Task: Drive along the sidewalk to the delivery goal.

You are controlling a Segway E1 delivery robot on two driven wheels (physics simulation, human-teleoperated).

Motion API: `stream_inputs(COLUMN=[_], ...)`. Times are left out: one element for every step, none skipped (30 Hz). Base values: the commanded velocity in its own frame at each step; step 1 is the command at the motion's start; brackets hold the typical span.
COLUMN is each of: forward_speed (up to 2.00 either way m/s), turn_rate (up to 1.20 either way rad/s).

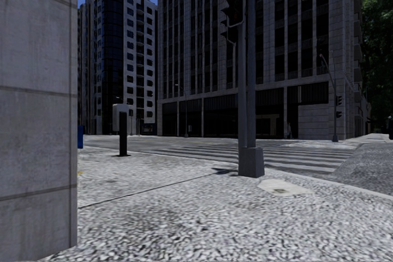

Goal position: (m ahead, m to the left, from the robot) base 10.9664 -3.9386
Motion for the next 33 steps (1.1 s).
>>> stream_inputs(forward_speed=[2.00,2.00,2.00,2.00,2.00,2.00,2.00,2.00,2.00,2.00,2.00,2.00,2.00,2.00,2.00,2.00,2.00,2.00,2.00,2.00,2.00,2.00,2.00,2.00,2.00,2.00,2.00,2.00,2.00,2.00,2.00,2.00,2.00], turn_rate=[0.00,0.00,0.00,0.00,0.00,0.00,0.00,0.00,0.07,0.15,0.22,0.25,0.27,0.29,0.30,0.31,0.33,0.34,0.38,0.39,0.40,0.41,0.41,0.41,0.41,0.41,0.41,0.41,0.41,0.41,0.41,0.41,0.41])
